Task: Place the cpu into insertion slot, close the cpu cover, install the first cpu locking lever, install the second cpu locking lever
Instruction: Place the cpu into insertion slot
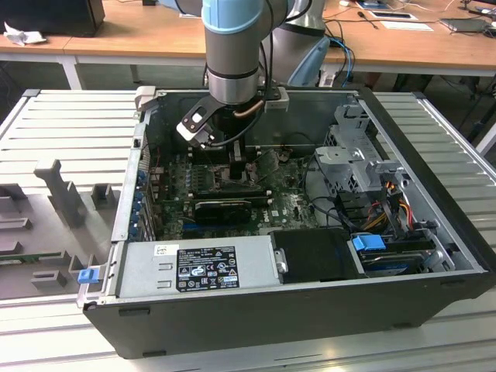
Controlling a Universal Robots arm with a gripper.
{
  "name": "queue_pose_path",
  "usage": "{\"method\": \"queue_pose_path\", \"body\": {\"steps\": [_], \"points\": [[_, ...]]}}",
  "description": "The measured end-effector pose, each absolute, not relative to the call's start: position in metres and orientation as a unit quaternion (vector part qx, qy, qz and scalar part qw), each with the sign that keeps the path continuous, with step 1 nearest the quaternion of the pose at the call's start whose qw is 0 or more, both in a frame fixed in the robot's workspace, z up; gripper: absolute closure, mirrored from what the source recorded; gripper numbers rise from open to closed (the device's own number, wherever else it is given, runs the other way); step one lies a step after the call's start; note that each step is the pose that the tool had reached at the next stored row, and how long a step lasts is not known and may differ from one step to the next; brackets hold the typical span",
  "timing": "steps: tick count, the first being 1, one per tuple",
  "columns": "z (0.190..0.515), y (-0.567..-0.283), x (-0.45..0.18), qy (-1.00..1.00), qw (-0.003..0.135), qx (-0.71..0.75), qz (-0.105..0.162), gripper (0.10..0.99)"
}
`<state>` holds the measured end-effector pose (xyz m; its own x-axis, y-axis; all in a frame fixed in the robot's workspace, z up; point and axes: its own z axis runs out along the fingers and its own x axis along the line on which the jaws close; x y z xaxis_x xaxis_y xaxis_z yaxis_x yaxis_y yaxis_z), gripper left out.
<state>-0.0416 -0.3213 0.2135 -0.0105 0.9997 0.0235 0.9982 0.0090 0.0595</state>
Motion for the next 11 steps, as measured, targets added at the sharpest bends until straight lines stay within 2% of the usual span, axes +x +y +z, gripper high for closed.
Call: {"method": "queue_pose_path", "body": {"steps": [1, 5, 11], "points": [[0.2138, -0.3213, -0.0416, 0.710, 0.013, 0.703, 0.029, 0.737], [0.2148, -0.3213, -0.0416, 0.710, 0.013, 0.703, 0.030, 0.980], [0.2166, -0.3213, -0.0416, 0.710, 0.013, 0.703, 0.030, 0.980]]}}
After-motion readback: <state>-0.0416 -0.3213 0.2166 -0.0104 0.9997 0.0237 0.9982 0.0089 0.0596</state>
